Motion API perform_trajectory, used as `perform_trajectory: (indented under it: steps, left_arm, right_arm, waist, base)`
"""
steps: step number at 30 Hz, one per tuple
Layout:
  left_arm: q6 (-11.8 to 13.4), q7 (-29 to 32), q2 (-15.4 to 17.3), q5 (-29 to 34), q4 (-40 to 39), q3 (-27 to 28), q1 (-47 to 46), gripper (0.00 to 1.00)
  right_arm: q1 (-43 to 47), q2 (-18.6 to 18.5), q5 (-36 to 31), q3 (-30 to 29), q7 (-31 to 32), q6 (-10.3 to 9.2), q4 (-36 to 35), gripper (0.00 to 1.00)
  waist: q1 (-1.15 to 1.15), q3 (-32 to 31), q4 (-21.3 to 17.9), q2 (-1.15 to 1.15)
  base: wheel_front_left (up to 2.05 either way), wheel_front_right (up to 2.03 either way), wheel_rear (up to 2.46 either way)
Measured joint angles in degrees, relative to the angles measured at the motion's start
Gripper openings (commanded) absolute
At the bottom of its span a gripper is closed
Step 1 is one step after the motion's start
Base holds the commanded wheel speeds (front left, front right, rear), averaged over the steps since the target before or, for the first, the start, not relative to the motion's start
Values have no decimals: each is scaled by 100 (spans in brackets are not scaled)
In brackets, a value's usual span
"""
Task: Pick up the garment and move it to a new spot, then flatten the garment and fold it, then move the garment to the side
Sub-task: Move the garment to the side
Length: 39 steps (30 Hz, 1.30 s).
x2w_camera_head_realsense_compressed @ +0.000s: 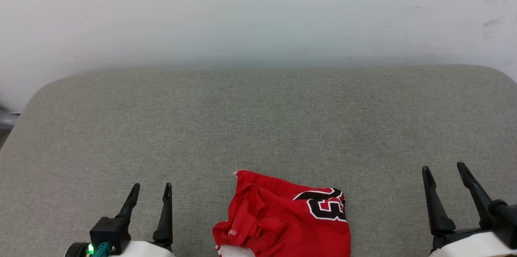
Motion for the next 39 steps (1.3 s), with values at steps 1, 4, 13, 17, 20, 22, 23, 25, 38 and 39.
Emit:
perform_trajectory:
  steps: [1,4,13,17,20,22,23,25,38,39]
  left_arm:
    - [1,0,-5,1,-9,7,7,100]
    - [8,0,-16,25,-47,27,8,100]
    - [-10,0,-78,97,-103,83,-40,100]
    - [-43,-1,-179,152,-154,98,-127,100]
    - [-70,-1,-252,212,-188,78,-174,100]
    - [-112,-1,-323,254,-236,70,-241,100]
    - [-123,-1,-357,271,-259,65,-283,100]
    - [-157,-1,-381,293,-286,66,-316,100]
    - [-423,-1,-672,477,-401,108,-825,100]
    - [-449,-1,-694,501,-400,111,-866,100]
  right_arm:
    - [13,9,-15,-3,25,-1,-25,100]
    - [34,32,-48,-25,112,0,-97,100]
    - [165,140,360,-299,641,-1,-83,100]
    - [324,167,1006,-601,1371,-1,257,100]
    - [376,151,1407,-789,1965,-1,487,100]
    - [375,94,1696,-839,2326,-1,578,100]
    - [374,70,1814,-839,2508,-1,623,100]
    - [370,16,1905,-798,2699,-1,670,100]
    - [-365,-399,3016,367,3960,-1,1065,100]
    - [-424,-411,3081,408,4005,-1,1132,100]
  waist:
    - [0,-4,4,0]
    - [0,-2,26,0]
    - [0,3,102,0]
    - [0,18,203,0]
    - [0,66,309,0]
    - [0,139,371,0]
    - [1,181,403,0]
    - [1,228,436,0]
    - [2,1028,873,0]
    - [2,1090,906,0]
  base:
    - [0,0,0]
    - [0,0,0]
    - [0,0,0]
    - [0,0,0]
    - [0,0,0]
    - [0,0,0]
    - [0,0,0]
    - [0,0,0]
    - [0,0,0]
    - [0,0,0]
